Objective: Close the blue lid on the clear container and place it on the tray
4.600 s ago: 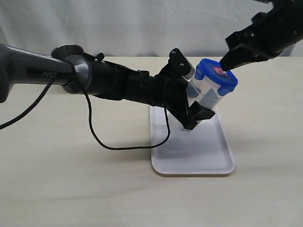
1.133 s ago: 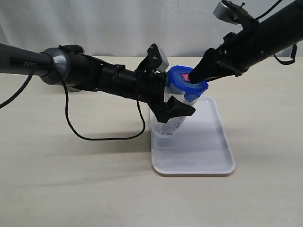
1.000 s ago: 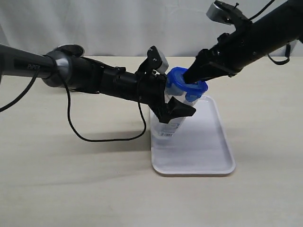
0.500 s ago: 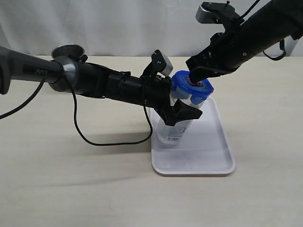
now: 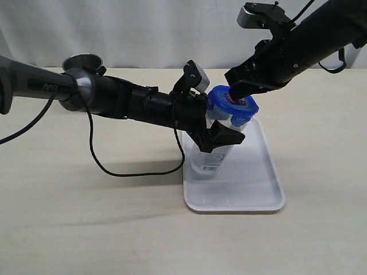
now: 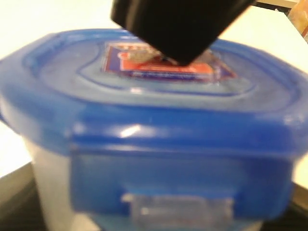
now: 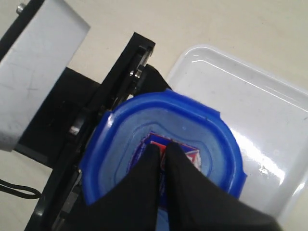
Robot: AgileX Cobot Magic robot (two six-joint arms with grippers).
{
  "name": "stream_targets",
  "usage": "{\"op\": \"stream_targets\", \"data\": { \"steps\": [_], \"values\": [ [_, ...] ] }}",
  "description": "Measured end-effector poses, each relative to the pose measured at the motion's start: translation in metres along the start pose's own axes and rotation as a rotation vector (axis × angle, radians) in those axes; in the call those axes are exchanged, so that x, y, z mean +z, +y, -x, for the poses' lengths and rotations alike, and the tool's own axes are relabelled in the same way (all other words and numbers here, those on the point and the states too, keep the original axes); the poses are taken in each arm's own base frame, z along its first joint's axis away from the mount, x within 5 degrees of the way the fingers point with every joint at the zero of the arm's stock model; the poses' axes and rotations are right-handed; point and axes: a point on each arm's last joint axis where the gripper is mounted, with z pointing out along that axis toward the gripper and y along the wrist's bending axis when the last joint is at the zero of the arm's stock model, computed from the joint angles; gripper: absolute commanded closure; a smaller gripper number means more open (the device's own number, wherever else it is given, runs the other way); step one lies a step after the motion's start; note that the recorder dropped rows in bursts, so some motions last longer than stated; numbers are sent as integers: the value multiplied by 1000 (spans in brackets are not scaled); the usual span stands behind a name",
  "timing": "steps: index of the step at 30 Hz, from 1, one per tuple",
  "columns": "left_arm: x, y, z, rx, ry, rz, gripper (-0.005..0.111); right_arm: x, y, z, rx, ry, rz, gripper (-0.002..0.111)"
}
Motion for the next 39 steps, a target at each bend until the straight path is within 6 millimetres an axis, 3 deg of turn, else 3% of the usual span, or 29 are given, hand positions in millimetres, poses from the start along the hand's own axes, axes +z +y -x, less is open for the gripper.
{"op": "stream_targets", "data": {
  "steps": [4,25,29,35,39],
  "values": [
    [-1,2,-1,4,8,9,16,0,0,0,3,5,4,104],
    [-7,6,0,-3,-11,7,16,-2,0,-1,-12,34,-18,104],
    [-7,2,6,-5,-61,-49,16,-26,0,3,-10,11,-114,104],
    [-7,1,9,-3,-77,-63,16,-76,12,6,5,-102,-218,104],
    [-7,2,8,-3,-73,-57,16,-80,12,-1,34,-74,-247,104]
  ]
}}
